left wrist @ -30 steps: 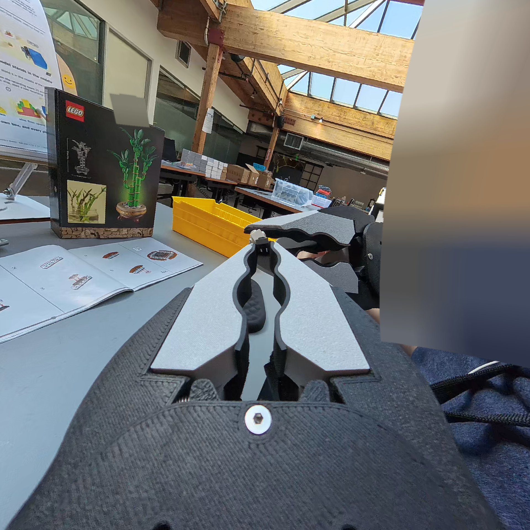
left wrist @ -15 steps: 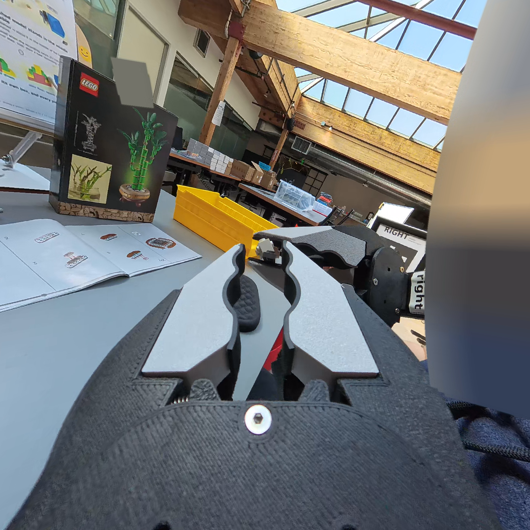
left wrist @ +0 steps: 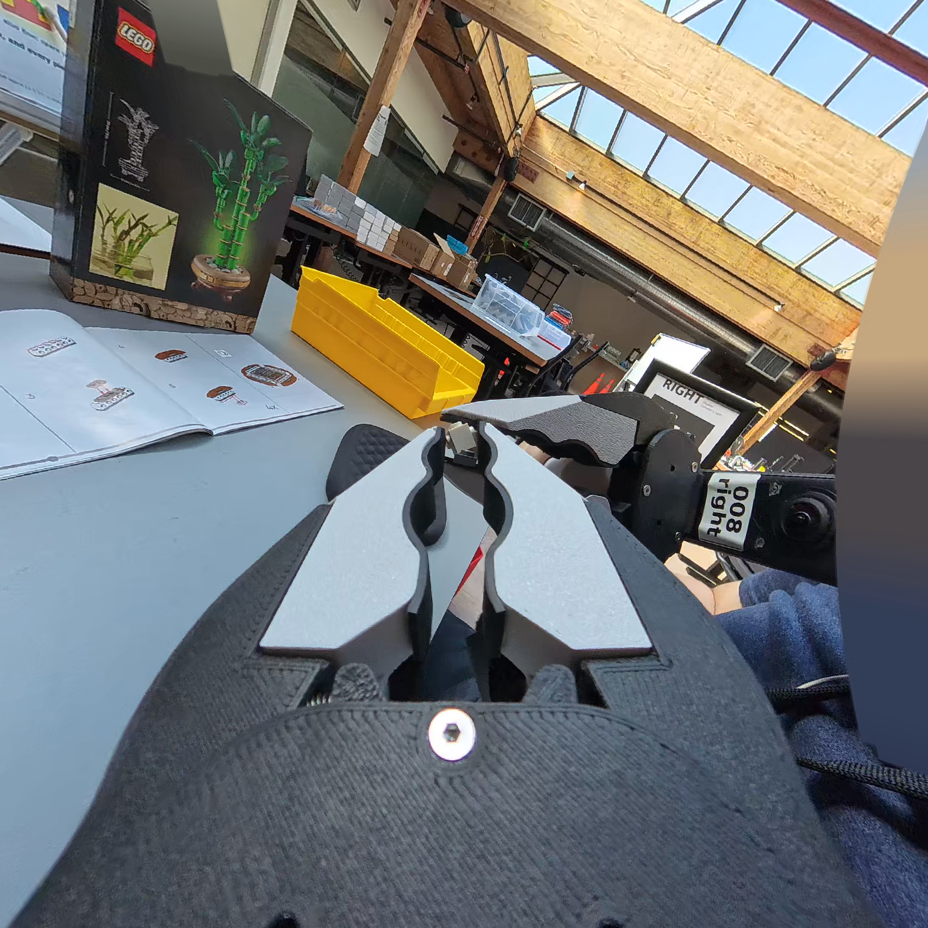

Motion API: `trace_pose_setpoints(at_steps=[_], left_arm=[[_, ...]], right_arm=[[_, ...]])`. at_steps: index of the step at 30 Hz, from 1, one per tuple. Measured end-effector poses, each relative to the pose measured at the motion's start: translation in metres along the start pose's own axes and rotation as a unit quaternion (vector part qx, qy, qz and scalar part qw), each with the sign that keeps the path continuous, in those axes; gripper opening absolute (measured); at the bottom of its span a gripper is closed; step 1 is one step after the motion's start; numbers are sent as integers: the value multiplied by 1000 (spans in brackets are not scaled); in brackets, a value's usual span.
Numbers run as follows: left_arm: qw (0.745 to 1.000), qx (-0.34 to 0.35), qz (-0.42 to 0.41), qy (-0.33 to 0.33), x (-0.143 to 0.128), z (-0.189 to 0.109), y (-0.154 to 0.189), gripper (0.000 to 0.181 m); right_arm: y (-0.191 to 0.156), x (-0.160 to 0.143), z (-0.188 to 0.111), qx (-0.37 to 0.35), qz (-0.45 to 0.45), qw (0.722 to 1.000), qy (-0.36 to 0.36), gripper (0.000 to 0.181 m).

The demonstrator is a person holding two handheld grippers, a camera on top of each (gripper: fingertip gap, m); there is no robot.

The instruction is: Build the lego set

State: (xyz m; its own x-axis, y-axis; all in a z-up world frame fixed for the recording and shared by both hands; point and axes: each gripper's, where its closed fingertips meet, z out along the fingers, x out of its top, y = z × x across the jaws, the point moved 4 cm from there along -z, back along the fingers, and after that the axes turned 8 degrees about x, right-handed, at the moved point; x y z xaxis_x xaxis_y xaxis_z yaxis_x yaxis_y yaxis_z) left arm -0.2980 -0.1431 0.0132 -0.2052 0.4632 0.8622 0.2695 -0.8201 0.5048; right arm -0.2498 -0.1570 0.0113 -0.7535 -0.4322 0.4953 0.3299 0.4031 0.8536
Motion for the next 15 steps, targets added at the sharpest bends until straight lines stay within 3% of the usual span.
trace_pose_setpoints(at_steps=[15], left_arm=[[998,-55,10,-4,2,-5,0,9]], right_arm=[[3,5,-1,64,88,993,44,17]])
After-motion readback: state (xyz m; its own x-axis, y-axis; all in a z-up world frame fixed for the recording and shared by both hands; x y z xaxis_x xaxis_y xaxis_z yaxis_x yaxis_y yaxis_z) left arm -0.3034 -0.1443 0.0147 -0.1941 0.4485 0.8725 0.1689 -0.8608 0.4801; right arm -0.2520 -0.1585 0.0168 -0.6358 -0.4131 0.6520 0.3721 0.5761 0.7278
